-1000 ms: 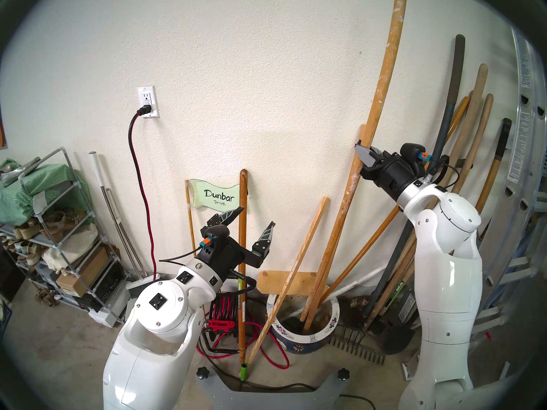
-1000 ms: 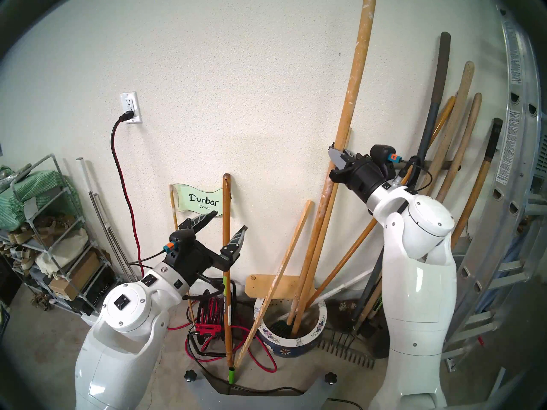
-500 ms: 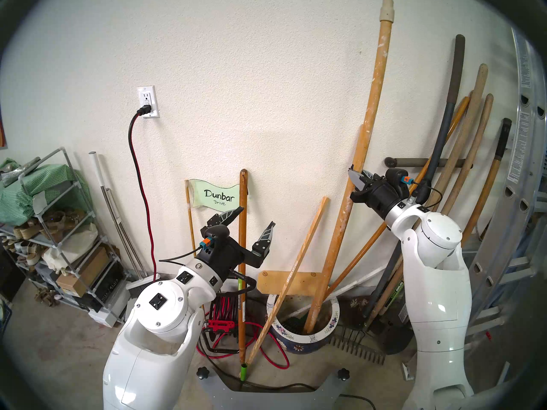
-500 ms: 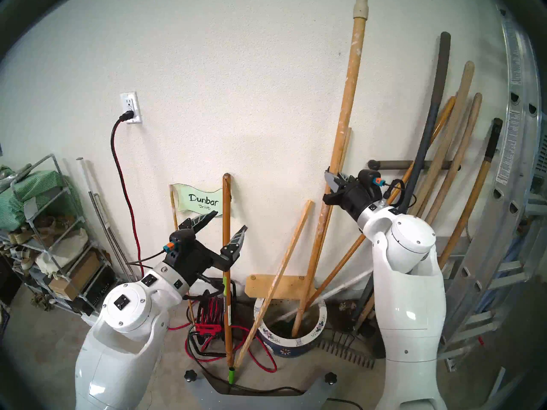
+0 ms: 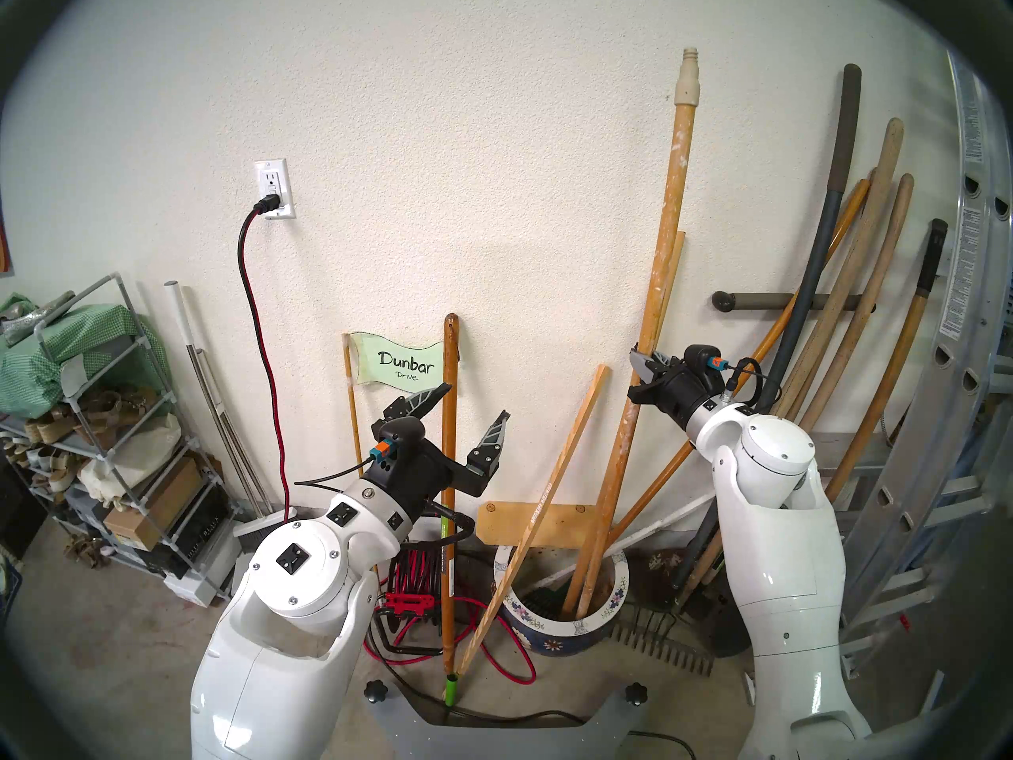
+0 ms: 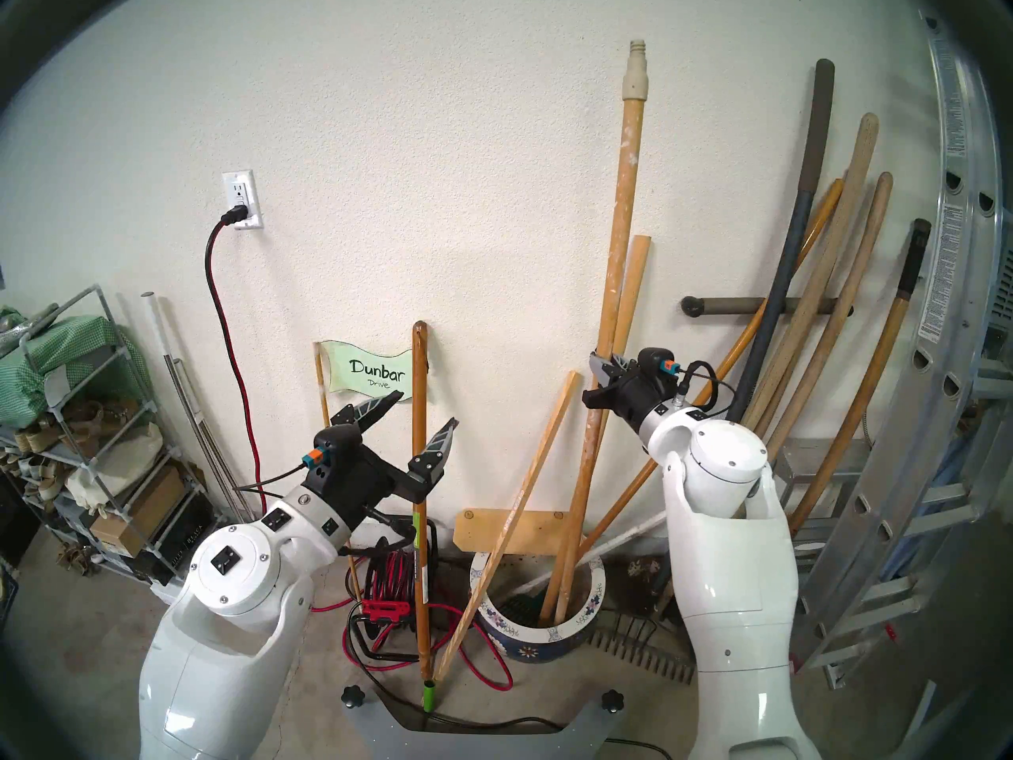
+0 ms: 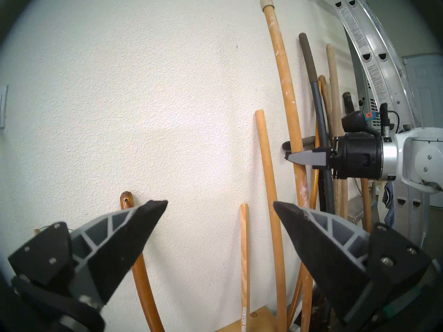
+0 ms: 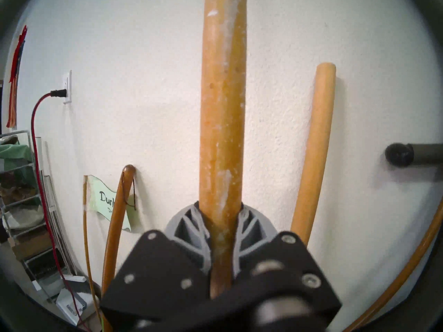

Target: Put wooden sticks into the pot

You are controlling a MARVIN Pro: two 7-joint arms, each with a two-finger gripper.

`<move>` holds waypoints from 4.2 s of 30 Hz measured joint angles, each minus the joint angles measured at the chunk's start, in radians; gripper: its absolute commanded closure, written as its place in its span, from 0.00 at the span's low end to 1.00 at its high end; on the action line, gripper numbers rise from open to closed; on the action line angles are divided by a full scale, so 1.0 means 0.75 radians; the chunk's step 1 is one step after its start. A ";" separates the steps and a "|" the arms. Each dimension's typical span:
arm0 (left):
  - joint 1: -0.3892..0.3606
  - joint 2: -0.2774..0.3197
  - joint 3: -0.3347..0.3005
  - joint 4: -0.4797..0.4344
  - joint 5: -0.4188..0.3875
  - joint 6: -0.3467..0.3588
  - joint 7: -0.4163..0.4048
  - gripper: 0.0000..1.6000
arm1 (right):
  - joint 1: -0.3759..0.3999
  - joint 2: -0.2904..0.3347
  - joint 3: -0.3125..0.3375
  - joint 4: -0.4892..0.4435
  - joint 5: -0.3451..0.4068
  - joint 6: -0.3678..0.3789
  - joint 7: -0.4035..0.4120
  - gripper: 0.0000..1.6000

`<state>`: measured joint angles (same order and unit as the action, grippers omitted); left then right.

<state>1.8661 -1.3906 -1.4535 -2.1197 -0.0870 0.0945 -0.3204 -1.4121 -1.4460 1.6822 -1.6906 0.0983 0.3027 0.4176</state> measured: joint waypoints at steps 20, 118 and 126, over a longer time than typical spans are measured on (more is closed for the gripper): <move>0.000 0.000 0.000 0.000 0.000 0.000 0.000 0.00 | 0.130 -0.074 -0.075 0.336 -0.070 0.018 -0.105 1.00; 0.000 0.000 0.000 0.000 0.000 0.000 0.000 0.00 | 0.312 -0.145 -0.046 0.490 -0.162 -0.136 -0.206 0.00; 0.000 0.000 0.000 0.000 0.000 0.000 0.000 0.00 | 0.174 -0.115 -0.010 0.316 -0.124 -0.129 -0.093 0.00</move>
<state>1.8661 -1.3905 -1.4535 -2.1197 -0.0871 0.0945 -0.3204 -1.2817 -1.5322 1.6749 -1.4539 0.0051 0.2061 0.3480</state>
